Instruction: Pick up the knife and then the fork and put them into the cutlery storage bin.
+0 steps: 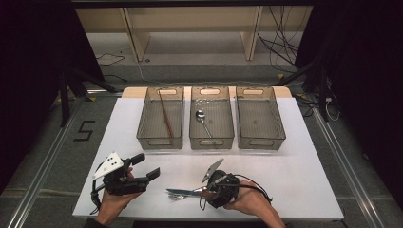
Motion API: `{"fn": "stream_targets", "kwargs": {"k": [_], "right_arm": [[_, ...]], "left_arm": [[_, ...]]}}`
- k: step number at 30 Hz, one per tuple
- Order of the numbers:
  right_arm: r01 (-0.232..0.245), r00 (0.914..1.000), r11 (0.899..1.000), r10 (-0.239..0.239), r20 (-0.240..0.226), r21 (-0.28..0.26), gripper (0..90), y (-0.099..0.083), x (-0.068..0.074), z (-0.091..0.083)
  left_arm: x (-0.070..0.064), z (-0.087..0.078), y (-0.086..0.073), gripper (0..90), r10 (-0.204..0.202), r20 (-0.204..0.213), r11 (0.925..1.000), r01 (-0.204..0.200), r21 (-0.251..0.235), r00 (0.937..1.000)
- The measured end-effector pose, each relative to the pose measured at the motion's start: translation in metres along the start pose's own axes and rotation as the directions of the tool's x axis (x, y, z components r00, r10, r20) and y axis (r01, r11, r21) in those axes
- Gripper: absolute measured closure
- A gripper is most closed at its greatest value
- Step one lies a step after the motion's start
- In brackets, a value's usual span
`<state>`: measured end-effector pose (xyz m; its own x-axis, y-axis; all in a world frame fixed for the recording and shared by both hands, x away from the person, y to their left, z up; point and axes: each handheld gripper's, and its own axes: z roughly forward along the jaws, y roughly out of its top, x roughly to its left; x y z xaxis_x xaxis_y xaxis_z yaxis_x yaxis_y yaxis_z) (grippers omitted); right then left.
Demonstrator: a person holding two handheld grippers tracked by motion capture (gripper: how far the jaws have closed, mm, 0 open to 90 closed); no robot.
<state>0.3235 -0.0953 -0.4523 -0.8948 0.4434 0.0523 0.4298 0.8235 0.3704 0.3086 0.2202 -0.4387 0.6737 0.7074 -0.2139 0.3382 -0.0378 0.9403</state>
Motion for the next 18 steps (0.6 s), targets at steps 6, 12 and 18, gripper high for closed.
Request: {"fn": "stream_targets", "kwargs": {"k": [6, 12, 18], "right_arm": [[0.039, 0.9989, 0.999, -0.04, 0.026, 0.028, 58.5, 0.002, 0.002, 0.003], [0.099, 0.9937, 0.992, -0.103, 0.045, 0.071, 63.0, 0.008, 0.009, 0.008], [0.141, 0.9869, 0.984, -0.149, 0.062, 0.113, 65.6, 0.014, 0.012, 0.011]], "left_arm": [[0.0, 0.001, 0.0, 15.4, -0.002, 0.0, 1.0, 0.002, 0.001, 1.0], [0.0, 0.001, 0.0, 15.4, -0.002, 0.0, 1.0, 0.002, 0.0, 1.0], [0.0, 0.001, -0.001, 15.4, 0.0, -0.001, 1.0, 0.0, 0.001, 1.0]]}}
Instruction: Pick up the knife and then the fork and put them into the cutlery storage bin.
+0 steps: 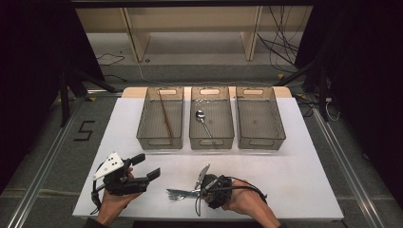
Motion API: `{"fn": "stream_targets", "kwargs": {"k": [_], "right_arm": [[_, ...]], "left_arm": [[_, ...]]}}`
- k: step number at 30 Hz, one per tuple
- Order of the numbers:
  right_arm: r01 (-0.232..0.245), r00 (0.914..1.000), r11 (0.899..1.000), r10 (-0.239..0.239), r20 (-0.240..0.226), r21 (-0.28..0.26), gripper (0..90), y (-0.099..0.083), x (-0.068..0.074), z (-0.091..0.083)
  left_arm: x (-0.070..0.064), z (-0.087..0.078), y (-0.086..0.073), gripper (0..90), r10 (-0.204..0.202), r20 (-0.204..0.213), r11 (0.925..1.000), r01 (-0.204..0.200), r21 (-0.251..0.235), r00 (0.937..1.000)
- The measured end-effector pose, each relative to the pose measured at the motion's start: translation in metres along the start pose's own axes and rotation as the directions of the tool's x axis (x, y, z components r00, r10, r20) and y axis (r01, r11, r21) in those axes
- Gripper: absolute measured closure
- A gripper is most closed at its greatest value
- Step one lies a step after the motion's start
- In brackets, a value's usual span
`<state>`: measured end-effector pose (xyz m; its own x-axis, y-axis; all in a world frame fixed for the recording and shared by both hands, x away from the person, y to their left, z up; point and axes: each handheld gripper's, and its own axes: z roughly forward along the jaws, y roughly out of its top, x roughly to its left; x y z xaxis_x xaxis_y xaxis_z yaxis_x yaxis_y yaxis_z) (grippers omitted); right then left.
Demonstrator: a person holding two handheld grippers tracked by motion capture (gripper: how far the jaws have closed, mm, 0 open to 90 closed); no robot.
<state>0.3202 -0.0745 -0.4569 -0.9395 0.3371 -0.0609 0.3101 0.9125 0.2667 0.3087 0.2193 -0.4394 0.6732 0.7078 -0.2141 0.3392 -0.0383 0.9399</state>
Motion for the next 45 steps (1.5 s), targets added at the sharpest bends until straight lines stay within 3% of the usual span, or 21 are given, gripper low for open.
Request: {"fn": "stream_targets", "kwargs": {"k": [5, 19, 31, 37, 45], "right_arm": [[0.039, 0.9992, 0.999, -0.039, -0.008, 0.029, 66.7, 0.007, 0.0, 0.004], [0.071, 0.9971, 0.994, -0.069, -0.033, 0.08, 74.3, 0.016, 0.0, 0.005], [0.123, 0.9924, 0.989, -0.122, -0.021, 0.086, 77.1, 0.018, 0.003, 0.005], [0.095, 0.9954, 0.993, -0.094, -0.022, 0.069, 77.3, 0.016, -0.002, -0.001], [0.018, 0.9996, 1.0, -0.018, -0.023, -0.008, 77.3, 0.009, -0.016, -0.014]], "left_arm": [[0.0, 0.0, 0.0, 15.4, 0.001, 0.0, 1.0, -0.001, 0.002, 1.0], [0.0, 0.0, 0.0, 15.4, 0.002, -0.001, 1.0, -0.002, 0.002, 1.0], [0.0, 0.0, 0.0, 15.4, 0.001, -0.002, 1.0, -0.001, 0.002, 1.0], [0.0, -0.001, 0.0, 15.4, 0.001, -0.004, 1.0, -0.001, 0.0, 1.0], [0.0, -0.001, 0.0, 15.4, 0.002, -0.004, 1.0, -0.002, 0.001, 1.0]]}}
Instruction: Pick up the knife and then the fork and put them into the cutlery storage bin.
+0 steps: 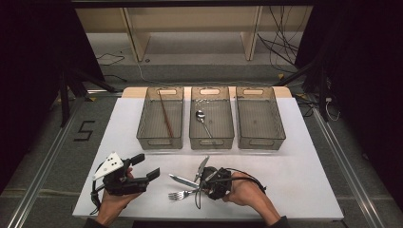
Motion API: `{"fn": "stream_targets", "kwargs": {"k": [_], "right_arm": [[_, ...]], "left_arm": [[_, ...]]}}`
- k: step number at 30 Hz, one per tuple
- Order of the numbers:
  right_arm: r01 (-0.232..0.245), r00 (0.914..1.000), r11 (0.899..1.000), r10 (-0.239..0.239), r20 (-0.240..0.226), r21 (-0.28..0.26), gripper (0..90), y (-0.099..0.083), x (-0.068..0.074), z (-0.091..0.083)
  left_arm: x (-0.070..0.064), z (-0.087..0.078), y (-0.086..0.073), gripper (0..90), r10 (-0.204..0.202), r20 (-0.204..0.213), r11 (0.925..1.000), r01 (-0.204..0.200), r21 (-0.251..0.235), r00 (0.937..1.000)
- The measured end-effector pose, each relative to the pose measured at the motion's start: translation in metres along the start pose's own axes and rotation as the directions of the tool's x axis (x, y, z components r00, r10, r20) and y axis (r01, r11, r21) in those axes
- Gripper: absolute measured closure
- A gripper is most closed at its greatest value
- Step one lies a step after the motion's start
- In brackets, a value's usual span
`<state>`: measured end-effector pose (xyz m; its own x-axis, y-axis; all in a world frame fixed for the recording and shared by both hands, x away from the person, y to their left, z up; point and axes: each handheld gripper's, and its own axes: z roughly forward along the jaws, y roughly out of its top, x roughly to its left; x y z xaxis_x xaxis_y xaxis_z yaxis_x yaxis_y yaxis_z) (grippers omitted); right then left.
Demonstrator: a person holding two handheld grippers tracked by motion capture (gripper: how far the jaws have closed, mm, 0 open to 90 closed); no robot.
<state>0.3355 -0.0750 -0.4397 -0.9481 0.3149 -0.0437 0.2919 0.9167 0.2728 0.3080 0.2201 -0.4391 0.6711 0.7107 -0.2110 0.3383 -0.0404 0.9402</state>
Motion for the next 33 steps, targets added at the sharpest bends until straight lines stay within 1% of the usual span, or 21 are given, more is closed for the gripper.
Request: {"fn": "stream_targets", "kwargs": {"k": [3, 6, 7, 8, 9, 10, 12, 13, 15, 17, 20, 22, 24, 25, 26, 29, 33], "right_arm": [[-0.018, 0.9998, 0.999, 0.018, -0.001, -0.028, 77.3, -0.002, -0.004, -0.005], [-0.045, 0.9989, 0.997, 0.045, 0.007, -0.06, 77.3, -0.005, -0.009, -0.011], [-0.046, 0.9988, 0.996, 0.047, 0.01, -0.073, 77.3, -0.007, -0.012, -0.012], [-0.067, 0.9977, 0.995, 0.068, 0.006, -0.08, 77.3, -0.008, -0.013, -0.015], [-0.073, 0.9973, 0.993, 0.073, 0.003, -0.09, 77.2, -0.009, -0.015, -0.016], [-0.09, 0.9958, 0.991, 0.091, 0.003, -0.1, 77.3, -0.01, -0.018, -0.019], [-0.099, 0.9949, 0.988, 0.101, 0.007, -0.12, 77.2, -0.013, -0.021, -0.021], [-0.122, 0.9923, 0.984, 0.124, 0.007, -0.132, 77.2, -0.014, -0.023, -0.024], [-0.145, 0.989, 0.978, 0.147, 0.006, -0.153, 77.3, -0.017, -0.027, -0.027], [-0.155, 0.9872, 0.973, 0.159, 0.01, -0.168, 77.2, -0.019, -0.031, -0.03], [-0.18, 0.983, 0.965, 0.184, 0.002, -0.189, 77.2, -0.024, -0.036, -0.033], [-0.191, 0.9806, 0.962, 0.196, 0.006, -0.197, 77.2, -0.026, -0.039, -0.035], [-0.205, 0.9772, 0.956, 0.212, 0.01, -0.211, 77.2, -0.029, -0.042, -0.038], [-0.219, 0.9742, 0.951, 0.226, 0.008, -0.217, 77.2, -0.03, -0.044, -0.039], [-0.22, 0.9734, 0.948, 0.229, 0.013, -0.229, 77.2, -0.032, -0.046, -0.04], [-0.241, 0.9674, 0.936, 0.253, 0.014, -0.255, 77.2, -0.036, -0.051, -0.043], [-0.271, 0.9573, 0.919, 0.289, 0.02, -0.287, 77.2, -0.043, -0.058, -0.048]], "left_arm": [[0.0, 0.0, 0.0, 15.4, -0.001, -0.001, 1.0, 0.001, -0.001, 1.0], [0.0, 0.0, 0.0, 15.4, -0.002, -0.001, 1.0, 0.002, 0.0, 1.0], [0.0, 0.0, 0.0, 15.4, -0.001, -0.001, 1.0, 0.001, -0.001, 1.0], [0.0, 0.0, 0.0, 15.4, -0.001, -0.001, 1.0, 0.001, -0.001, 1.0], [0.0, 0.0, 0.0, 15.4, -0.002, -0.002, 1.0, 0.002, -0.001, 1.0], [0.0, 0.0, 0.0, 15.4, -0.002, -0.001, 1.0, 0.002, -0.001, 1.0], [0.0, 0.0, 0.0, 15.4, -0.002, -0.002, 1.0, 0.002, -0.002, 1.0], [0.0, 0.0, 0.0, 15.4, -0.002, -0.002, 1.0, 0.002, -0.002, 1.0], [0.0, 0.0, 0.0, 15.4, -0.002, -0.002, 1.0, 0.002, -0.002, 1.0], [0.0, 0.0, 0.0, 15.4, -0.001, -0.002, 1.0, 0.001, -0.001, 1.0], [0.0, 0.0, 0.0, 15.4, -0.001, -0.002, 1.0, 0.001, -0.002, 1.0], [0.0, 0.0, 0.0, 15.4, -0.001, -0.002, 1.0, 0.001, -0.002, 1.0], [0.0, 0.0, 0.0, 15.4, -0.002, -0.002, 1.0, 0.002, -0.002, 1.0], [0.0, 0.0, 0.0, 15.4, -0.001, -0.002, 1.0, 0.001, -0.002, 1.0], [0.001, 0.0, 0.0, 15.4, -0.001, -0.002, 1.0, 0.001, -0.001, 1.0], [0.001, -0.001, 0.0, 15.4, -0.001, -0.003, 1.0, 0.001, -0.002, 1.0], [0.0, -0.001, 0.0, 15.4, -0.001, -0.003, 1.0, 0.001, -0.001, 1.0]]}}
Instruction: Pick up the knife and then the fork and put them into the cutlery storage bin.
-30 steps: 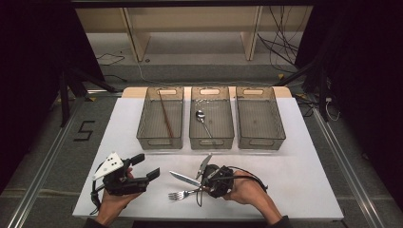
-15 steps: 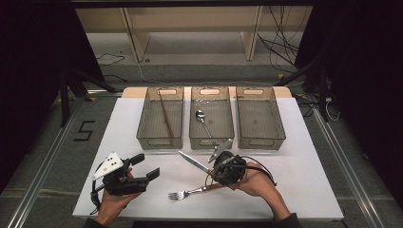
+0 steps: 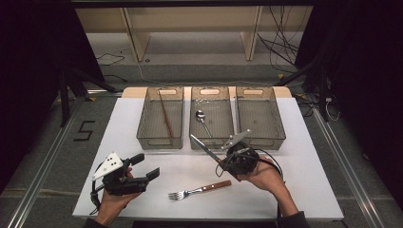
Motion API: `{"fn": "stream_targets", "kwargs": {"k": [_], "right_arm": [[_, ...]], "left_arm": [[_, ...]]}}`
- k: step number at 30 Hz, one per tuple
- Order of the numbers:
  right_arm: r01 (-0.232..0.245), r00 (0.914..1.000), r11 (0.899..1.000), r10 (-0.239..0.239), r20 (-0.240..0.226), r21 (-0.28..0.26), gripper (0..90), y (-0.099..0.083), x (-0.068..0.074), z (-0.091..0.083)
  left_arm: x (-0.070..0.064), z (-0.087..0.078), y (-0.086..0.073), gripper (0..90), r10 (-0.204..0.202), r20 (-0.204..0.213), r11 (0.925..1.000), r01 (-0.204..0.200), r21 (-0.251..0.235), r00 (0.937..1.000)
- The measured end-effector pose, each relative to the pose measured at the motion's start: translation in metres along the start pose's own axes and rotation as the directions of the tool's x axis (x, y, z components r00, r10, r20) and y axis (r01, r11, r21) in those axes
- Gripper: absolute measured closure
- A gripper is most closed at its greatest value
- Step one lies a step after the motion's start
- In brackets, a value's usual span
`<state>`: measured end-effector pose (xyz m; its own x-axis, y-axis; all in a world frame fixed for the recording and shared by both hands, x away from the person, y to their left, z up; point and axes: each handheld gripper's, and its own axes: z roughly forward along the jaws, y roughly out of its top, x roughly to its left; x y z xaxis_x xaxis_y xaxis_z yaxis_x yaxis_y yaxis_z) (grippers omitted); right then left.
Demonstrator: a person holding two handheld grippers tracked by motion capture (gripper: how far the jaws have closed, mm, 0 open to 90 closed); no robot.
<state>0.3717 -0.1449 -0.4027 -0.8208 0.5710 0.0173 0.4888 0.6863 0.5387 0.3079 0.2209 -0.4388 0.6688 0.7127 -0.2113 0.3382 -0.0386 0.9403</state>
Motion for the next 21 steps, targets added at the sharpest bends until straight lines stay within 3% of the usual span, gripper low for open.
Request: {"fn": "stream_targets", "kwargs": {"k": [13, 21], "right_arm": [[-0.083, 0.996, 0.994, 0.085, 0.028, -0.075, 77.3, -0.009, -0.022, -0.015], [-0.164, 0.9852, 0.978, 0.169, 0.026, -0.132, 77.2, -0.015, -0.04, -0.026]], "left_arm": [[0.0, 0.0, 0.0, 15.4, 0.002, 0.001, 1.0, -0.002, 0.0, 1.0], [0.0, 0.0, 0.0, 15.4, 0.001, 0.0, 1.0, -0.001, 0.001, 1.0]]}}
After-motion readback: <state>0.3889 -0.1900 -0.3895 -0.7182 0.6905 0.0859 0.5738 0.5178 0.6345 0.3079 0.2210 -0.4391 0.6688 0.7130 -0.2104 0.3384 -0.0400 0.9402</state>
